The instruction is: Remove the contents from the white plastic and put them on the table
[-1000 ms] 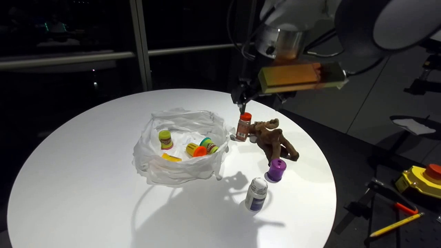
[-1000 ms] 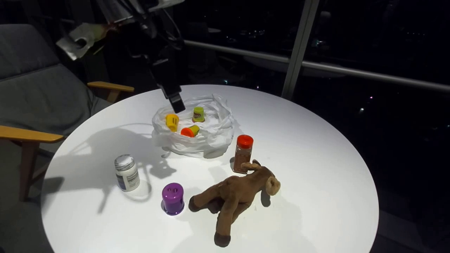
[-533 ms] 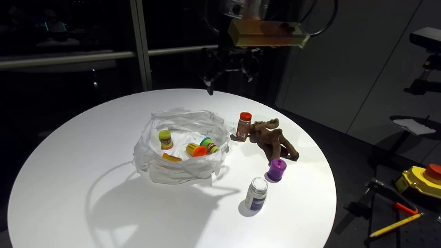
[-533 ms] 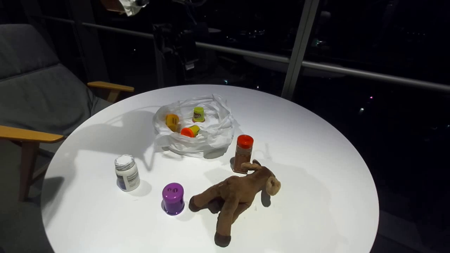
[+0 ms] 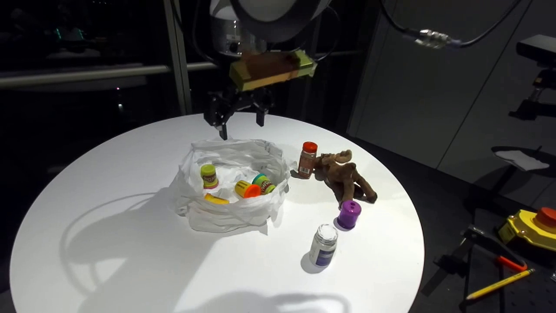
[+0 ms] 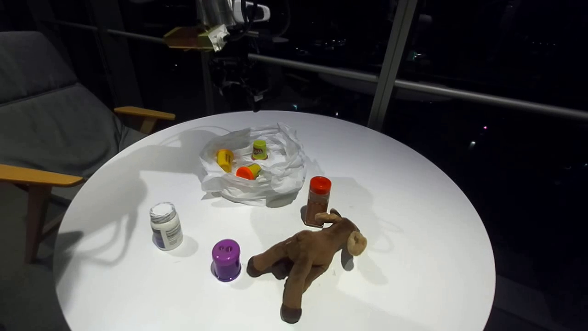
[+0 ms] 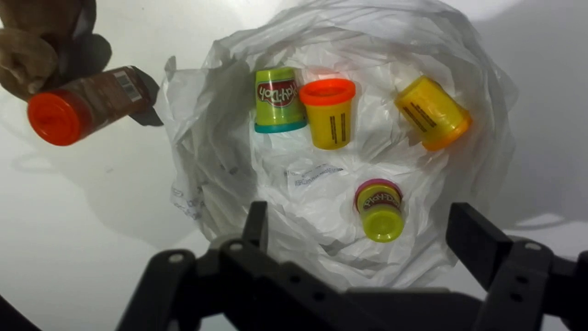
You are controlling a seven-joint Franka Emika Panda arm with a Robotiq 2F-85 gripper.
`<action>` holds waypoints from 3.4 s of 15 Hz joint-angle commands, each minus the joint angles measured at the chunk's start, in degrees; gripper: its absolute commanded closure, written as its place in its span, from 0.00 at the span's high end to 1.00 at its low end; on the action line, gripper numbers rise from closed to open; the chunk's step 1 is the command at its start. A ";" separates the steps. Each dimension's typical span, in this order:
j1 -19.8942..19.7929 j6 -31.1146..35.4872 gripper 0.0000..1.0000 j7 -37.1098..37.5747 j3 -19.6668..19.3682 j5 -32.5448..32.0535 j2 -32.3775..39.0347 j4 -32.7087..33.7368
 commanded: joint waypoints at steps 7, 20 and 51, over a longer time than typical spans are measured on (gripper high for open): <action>4.54 1.62 1.00 -12.66 -2.52 -2.40 17.20 17.65; 2.22 -2.55 1.00 -25.25 -2.26 0.31 31.29 35.78; 0.48 -13.25 0.17 -26.60 -2.15 4.98 32.11 45.52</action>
